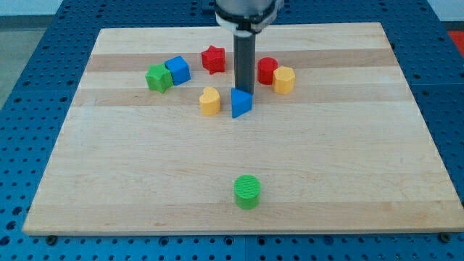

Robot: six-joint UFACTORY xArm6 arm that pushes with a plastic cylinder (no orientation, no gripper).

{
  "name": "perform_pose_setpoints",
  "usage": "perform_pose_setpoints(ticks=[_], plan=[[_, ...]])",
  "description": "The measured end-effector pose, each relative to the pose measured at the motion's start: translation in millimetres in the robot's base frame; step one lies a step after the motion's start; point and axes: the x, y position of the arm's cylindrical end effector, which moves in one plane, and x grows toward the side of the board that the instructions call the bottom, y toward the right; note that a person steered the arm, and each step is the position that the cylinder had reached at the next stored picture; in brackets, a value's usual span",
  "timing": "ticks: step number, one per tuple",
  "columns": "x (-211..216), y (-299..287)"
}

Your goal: Slightly move the triangle vertical to the green star

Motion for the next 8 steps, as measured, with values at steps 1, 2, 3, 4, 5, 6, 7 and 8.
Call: perform_pose_setpoints(ticks=[1, 2, 3, 4, 5, 6, 7, 8], plan=[[36.6, 0.0], [58.3, 0.0], [59.9, 0.0], [10.3, -0.2], [-14.2, -22.6], [-1.2, -48.9], [8.0, -50.8], [26.8, -37.8]])
